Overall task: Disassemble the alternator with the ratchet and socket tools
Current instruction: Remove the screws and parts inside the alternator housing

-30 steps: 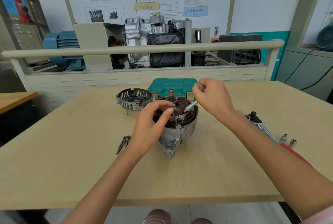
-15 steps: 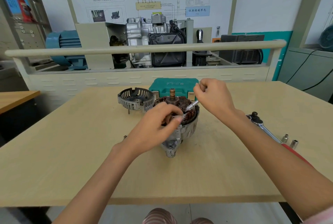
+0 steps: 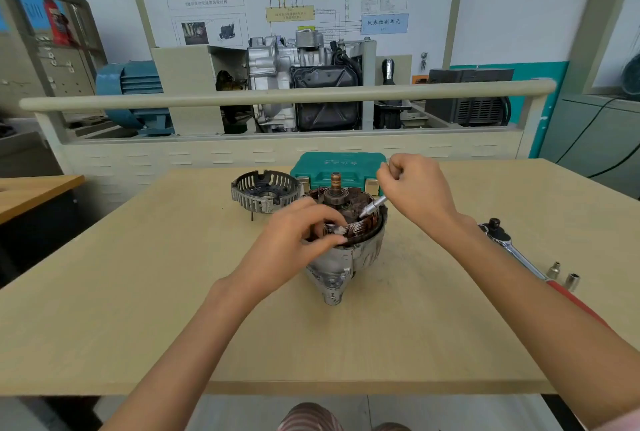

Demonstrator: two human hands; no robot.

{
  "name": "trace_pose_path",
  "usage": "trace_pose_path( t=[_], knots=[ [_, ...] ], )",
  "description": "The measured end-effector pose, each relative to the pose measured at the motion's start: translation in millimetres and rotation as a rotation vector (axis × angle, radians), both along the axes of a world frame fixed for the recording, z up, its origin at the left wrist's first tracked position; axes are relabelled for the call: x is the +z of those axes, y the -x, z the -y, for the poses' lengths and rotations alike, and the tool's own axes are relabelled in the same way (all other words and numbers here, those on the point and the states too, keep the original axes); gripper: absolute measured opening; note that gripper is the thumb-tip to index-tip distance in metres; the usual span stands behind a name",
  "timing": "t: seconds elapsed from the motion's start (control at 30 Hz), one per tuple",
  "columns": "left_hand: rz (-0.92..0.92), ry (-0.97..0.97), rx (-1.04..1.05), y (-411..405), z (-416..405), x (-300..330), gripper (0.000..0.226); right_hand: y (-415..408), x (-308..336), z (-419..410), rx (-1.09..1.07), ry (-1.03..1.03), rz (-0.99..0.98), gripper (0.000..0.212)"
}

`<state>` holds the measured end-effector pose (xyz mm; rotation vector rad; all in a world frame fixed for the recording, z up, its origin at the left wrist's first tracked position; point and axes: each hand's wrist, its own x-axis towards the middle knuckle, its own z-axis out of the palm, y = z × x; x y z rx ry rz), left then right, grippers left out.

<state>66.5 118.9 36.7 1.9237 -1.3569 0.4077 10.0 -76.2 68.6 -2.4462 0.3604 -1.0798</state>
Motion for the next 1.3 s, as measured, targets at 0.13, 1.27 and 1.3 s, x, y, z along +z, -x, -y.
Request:
trace_pose_path(
  t=[0.13, 1.27, 1.3],
  knots=[
    [0.012, 0.077, 0.094, -26.9, -29.6, 3.7, 0.02, -1.1, 0.1, -0.1, -0.006, 0.011, -0.002, 0.038],
    [-0.697, -0.212, 0.515, -103.0, -74.0, -61.0, 0.041, 6.1, 28.3, -28.3, 0.057, 0.308, 0.154, 0.043],
    [-0.64, -0.231, 0.544, -102.7, -73.2, -60.2, 0.039, 6.6, 27.8, -29.4, 0.076, 0.299, 0.165, 0.044]
  ],
)
